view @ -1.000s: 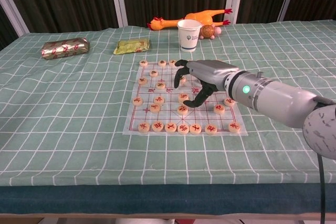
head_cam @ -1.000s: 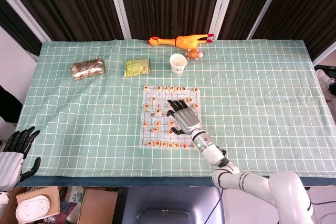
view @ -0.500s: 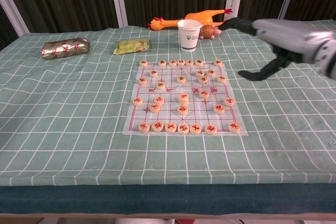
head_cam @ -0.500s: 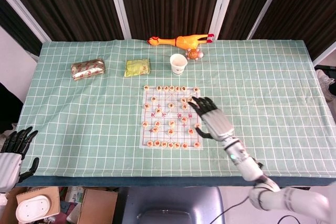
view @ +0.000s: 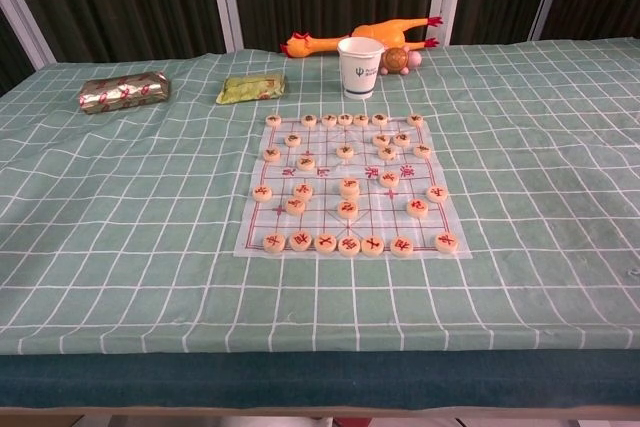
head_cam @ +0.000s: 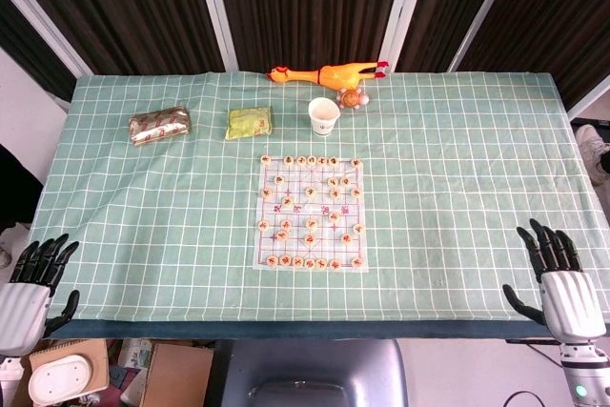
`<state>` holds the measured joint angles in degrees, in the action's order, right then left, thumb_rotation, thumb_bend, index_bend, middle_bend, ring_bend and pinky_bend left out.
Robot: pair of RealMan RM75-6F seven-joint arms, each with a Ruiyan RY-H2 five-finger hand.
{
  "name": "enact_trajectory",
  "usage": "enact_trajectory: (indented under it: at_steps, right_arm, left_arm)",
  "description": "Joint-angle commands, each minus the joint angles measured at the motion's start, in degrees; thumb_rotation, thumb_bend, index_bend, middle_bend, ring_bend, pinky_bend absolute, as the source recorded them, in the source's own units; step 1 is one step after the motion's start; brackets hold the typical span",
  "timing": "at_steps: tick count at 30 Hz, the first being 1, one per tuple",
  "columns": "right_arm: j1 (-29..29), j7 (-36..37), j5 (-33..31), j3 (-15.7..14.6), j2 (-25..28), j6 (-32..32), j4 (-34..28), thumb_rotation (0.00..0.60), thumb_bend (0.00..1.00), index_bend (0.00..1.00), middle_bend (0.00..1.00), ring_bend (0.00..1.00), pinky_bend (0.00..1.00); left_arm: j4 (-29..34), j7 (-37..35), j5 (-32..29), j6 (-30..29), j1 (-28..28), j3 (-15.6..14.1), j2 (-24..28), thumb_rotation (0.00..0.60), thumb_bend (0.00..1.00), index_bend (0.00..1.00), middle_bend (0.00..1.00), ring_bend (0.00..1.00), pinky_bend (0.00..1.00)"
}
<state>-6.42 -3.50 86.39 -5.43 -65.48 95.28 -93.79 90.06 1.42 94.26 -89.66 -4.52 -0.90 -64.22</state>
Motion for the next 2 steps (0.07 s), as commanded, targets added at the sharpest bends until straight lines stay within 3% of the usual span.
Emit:
enact_trajectory:
  at_steps: [1,2]
  right_arm:
    - [1.2,0.9,1.3,0.3,-0.2,0.2,0.9,0.6,0.39,0.0,0.0,0.0,0.0]
    - [1.3,0.9,1.3,0.6,-0.2,0.0,0.9,0.6,0.39,0.0,0.0,0.0,0.0]
  left_arm:
    - [0.1,-0.2,-0.1,-0.2,0.1,0.1,0.1,0.6,0.46,0.0,0.0,0.0,0.0]
    - [0.0,-0.2,-0.1,-0.3,0.2,0.1,0.1,0.6,0.46,0.0,0.0,0.0,0.0]
